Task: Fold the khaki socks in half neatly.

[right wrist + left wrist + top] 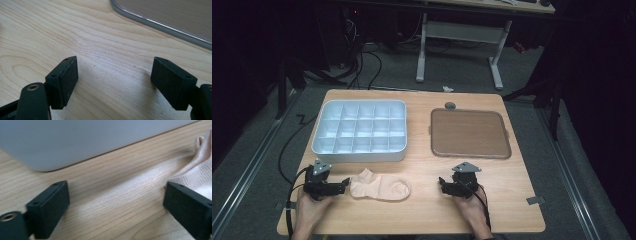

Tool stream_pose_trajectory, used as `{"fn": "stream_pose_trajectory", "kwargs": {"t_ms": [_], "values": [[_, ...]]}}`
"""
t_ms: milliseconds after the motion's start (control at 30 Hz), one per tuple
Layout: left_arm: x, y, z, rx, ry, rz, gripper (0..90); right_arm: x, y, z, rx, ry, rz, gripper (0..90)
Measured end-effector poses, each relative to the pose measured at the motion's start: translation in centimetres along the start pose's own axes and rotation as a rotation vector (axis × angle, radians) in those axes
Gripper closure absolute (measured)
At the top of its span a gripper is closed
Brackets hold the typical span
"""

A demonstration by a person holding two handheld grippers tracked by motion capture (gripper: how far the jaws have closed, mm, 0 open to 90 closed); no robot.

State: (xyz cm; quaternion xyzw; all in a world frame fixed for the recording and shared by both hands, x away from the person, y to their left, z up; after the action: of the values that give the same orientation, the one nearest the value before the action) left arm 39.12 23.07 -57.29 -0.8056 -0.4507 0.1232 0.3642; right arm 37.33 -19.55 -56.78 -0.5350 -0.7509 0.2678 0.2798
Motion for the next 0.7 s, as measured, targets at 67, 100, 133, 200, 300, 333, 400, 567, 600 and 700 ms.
{"fn": "stream_pose_trajectory", "kwargs": {"t_ms": [67, 100, 133, 200, 300, 333, 400, 567, 600, 700], "values": [[0.0, -0.1, 0.0, -0.009, -0.003, 0.003, 13.6, 0.0, 0.0, 0.0, 0.0, 0.0, -0.003, 22.1], [0.0, -0.1, 0.0, -0.011, -0.004, 0.009, 14.9, 0.0, 0.0, 0.0, 0.0, -0.001, -0.003, 22.2], [0.0, -0.2, 0.0, -0.018, -0.003, 0.015, 15.2, 0.0, 0.0, 0.0, -0.001, 0.0, -0.002, 23.3], [0.1, -0.2, 0.0, -0.028, -0.008, 0.027, 16.6, 0.0, -0.1, 0.0, -0.012, 0.002, 0.009, 29.1], [0.2, -0.5, 0.0, -0.045, -0.016, 0.04, 19.3, 0.1, -0.2, 0.0, -0.019, 0.005, 0.011, 35.9], [0.3, -0.5, 0.0, -0.05, -0.016, 0.043, 20.8, 0.0, -0.2, 0.0, -0.024, 0.005, 0.012, 39.0], [0.3, -0.8, 0.0, -0.068, -0.021, 0.048, 22.5, 0.1, -0.2, -0.1, -0.029, 0.004, 0.01, 44.3], [0.3, -1.5, 0.0, -0.089, -0.037, 0.113, 24.1, 0.5, -0.4, -0.1, -0.034, 0.0, -0.01, 51.2], [0.1, -1.7, -0.1, -0.096, -0.036, 0.121, 24.4, 0.6, -0.6, -0.1, -0.041, -0.003, -0.016, 52.5], [-0.4, -1.9, -0.2, -0.096, -0.026, 0.139, 25.1, 1.3, -1.1, -0.2, -0.061, -0.003, -0.047, 54.6]]}}
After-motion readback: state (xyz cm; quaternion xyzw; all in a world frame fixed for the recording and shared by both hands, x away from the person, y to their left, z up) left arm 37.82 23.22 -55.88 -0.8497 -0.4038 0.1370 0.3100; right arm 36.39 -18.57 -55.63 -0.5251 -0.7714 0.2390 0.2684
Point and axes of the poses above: each handheld gripper's, and its own axes: y roughly forward along the jaws, z roughly out of its underside, x roughly to its left, the point moved 5 cm from there along y, roughly forward along the jaws, and after that the axes turned 12 degrees about y, right-handed, at the moved point
